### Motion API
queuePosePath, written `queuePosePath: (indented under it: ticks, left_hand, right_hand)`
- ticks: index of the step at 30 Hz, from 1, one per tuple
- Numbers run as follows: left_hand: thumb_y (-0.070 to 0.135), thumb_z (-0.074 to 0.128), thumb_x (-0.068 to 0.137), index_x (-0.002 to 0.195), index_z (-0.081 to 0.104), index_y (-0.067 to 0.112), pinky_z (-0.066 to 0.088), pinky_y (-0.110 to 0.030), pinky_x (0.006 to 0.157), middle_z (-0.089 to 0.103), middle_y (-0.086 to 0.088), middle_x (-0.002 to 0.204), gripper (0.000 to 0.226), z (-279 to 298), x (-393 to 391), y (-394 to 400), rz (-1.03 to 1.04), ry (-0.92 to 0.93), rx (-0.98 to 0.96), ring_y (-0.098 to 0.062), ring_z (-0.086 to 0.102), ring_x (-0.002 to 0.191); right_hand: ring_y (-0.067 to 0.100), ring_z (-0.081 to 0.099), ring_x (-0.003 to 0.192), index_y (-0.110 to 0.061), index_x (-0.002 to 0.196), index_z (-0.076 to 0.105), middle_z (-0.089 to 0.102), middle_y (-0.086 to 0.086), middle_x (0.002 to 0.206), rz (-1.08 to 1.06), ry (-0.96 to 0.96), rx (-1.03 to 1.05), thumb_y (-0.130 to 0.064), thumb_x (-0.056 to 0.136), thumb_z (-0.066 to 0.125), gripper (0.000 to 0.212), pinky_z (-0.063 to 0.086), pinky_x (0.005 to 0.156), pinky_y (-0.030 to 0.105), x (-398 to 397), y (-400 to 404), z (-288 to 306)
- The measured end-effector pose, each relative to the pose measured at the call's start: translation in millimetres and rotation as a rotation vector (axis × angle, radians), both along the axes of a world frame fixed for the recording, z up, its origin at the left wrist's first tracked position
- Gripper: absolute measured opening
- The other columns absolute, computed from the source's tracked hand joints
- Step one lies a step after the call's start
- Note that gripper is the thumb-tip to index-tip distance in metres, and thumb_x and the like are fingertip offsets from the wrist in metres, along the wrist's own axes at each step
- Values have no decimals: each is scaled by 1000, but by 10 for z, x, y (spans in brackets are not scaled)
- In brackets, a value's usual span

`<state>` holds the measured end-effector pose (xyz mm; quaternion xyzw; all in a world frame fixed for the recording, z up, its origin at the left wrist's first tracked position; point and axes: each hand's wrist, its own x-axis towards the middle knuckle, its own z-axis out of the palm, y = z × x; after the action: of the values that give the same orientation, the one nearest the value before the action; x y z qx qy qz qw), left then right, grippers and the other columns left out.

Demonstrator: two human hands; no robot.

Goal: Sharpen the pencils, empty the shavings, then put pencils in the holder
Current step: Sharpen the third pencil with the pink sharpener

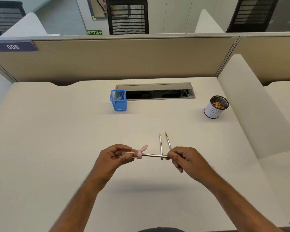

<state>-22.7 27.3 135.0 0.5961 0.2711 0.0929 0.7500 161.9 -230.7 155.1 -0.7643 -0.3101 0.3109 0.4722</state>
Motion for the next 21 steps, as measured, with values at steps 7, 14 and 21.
queuePosePath:
  ticks: [7,14,21]
  left_hand:
    - [57,104,66,113,84,18,68,-41,101,87,-18,116,65,-30,-34,11,32,-4,-11,-37,84,111]
    - [58,105,62,111,85,18,68,-34,95,87,-19,113,66,9,-7,-20,51,-27,-30,-35,85,110]
    - [56,105,64,111,85,18,68,-37,97,87,-19,115,64,8,-5,-9,24,-33,-35,-37,84,111]
  right_hand:
    - [9,63,67,-38,109,73,70,-6,81,54,13,26,-52,100,60,21,53,68,24,8,-16,-13]
    - [17,65,86,-47,112,67,71,-15,101,53,-214,48,-51,93,71,20,51,71,24,-2,-22,3]
    - [14,72,79,-34,102,74,75,-12,88,35,-226,62,-45,96,67,14,50,71,14,-60,-18,-15]
